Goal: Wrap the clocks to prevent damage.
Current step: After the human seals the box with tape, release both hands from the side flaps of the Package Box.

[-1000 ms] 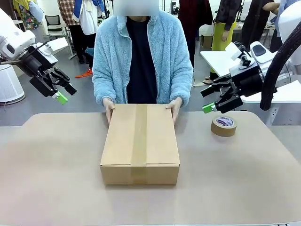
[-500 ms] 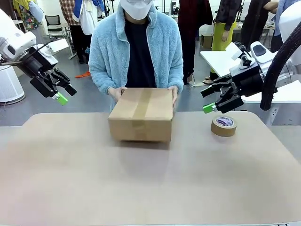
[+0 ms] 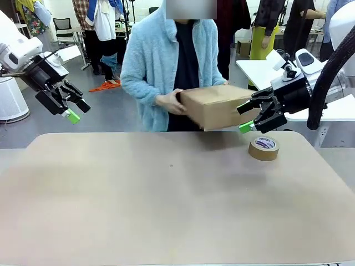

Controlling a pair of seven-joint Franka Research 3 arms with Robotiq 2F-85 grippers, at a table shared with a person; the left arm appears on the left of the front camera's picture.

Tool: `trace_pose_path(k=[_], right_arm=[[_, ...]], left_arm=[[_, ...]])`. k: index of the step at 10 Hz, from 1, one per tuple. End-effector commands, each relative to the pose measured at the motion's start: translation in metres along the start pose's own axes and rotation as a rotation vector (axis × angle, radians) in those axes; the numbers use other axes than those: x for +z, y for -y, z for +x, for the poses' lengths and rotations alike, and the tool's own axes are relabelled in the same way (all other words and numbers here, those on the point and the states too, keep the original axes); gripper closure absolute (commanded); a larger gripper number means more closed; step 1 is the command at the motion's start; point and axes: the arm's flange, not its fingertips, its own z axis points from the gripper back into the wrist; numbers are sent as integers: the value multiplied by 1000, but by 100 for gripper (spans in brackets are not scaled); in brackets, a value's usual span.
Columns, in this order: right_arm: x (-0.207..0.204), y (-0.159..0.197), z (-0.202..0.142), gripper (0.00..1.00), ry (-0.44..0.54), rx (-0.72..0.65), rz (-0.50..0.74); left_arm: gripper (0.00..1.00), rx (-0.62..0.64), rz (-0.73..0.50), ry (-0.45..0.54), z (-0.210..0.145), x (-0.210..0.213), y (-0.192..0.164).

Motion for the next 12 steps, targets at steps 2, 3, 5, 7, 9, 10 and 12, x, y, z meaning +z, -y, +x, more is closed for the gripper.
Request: trace_pose_path(k=[2, 3, 5, 7, 9, 10, 12], right_arm=[[-1, -1, 0, 0, -1, 0, 0], [-1, -1, 0, 0, -1, 0, 0], [-1, -1, 0, 0, -1, 0, 0], [0, 0, 0, 0, 0, 0, 0], [24, -8, -16, 0, 189, -10, -55], [39, -13, -28, 0, 291, -8, -70], [70, -25, -54, 0, 443, -28, -145]], left_arm=[[0, -2, 3, 0, 1, 1, 1], [0, -2, 3, 0, 1, 1, 1], [0, -2, 3, 0, 1, 1, 1], [0, -7, 15, 42, 0, -1, 5], [0, -36, 69, 189, -8, 14, 21], [0, -36, 76, 310, -21, 33, 33], [0, -6, 138, 482, -48, 65, 47]])
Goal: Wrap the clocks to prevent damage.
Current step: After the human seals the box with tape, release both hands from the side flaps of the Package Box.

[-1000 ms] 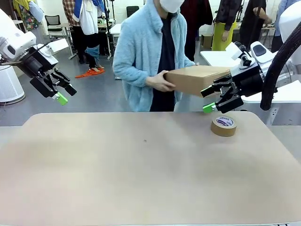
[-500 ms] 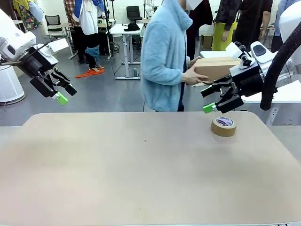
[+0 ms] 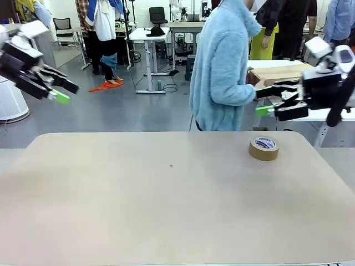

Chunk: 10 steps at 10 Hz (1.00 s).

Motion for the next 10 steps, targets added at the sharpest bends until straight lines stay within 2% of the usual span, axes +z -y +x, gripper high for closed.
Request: trace_pose_path(k=[1, 3, 5, 6, 7, 10], right_arm=[[27, -16, -22, 0, 133, -3, 12], [41, -20, -30, 0, 134, -34, 8], [41, -20, -30, 0, 135, -52, -3], [50, -5, -22, 0, 138, -41, -6], [50, -5, -22, 0, 138, -41, -6], [50, -5, -22, 0, 138, -41, -6]], left_arm=[[0, 8, 13, 170, -19, 26, 12], [0, 19, 78, 238, -30, 49, 15], [0, 39, 142, 216, -35, 50, 16], [0, 56, 196, 175, -38, 48, 12], [0, 55, 101, 217, -36, 62, 13], [0, 55, 101, 217, -36, 62, 13]])
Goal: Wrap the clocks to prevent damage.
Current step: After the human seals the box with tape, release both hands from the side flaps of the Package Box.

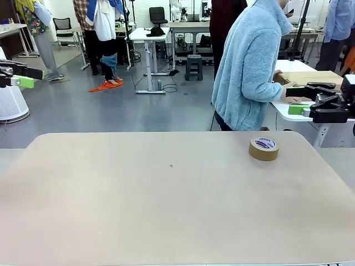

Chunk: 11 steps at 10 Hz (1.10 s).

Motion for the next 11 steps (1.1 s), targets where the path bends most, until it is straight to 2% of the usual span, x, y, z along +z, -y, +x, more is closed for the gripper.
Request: trace_pose_path(k=[1, 11], right_arm=[[0, 0, 2, 0, 16, 5, -1], [0, 0, 2, 0, 16, 5, -1]], left_arm=[[0, -3, -6, 12, 1, 3, 1], [0, -3, -6, 12, 1, 3, 1]])
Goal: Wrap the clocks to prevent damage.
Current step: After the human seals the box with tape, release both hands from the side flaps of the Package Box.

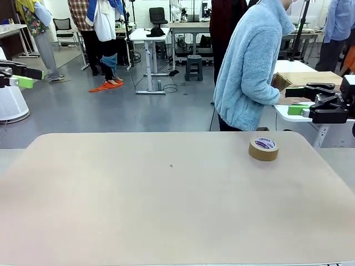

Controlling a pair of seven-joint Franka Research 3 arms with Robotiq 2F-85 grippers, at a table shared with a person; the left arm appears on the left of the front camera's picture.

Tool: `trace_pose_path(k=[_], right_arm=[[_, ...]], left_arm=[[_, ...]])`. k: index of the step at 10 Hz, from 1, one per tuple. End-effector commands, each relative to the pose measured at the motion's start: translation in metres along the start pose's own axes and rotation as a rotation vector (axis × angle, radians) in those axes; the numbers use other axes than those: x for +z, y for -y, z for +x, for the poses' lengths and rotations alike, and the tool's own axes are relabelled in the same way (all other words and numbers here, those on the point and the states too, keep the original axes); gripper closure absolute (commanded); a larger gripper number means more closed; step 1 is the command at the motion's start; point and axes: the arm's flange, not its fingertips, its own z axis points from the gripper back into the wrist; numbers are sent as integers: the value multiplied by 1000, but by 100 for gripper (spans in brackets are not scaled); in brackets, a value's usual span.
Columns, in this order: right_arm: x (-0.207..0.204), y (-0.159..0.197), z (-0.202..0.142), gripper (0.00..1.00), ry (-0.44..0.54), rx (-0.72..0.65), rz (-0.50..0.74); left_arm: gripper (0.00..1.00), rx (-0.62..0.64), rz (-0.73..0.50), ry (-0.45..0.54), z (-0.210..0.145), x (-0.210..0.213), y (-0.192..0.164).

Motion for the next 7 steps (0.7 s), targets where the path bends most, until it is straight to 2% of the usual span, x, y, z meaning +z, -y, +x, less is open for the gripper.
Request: trace_pose_path(k=[1, 7], right_arm=[[0, 0, 2, 0, 17, 4, -3], [0, 0, 2, 0, 17, 4, -3]], left_arm=[[0, -4, -2, 10, 1, 2, 0], [0, -4, -2, 10, 1, 2, 0]])
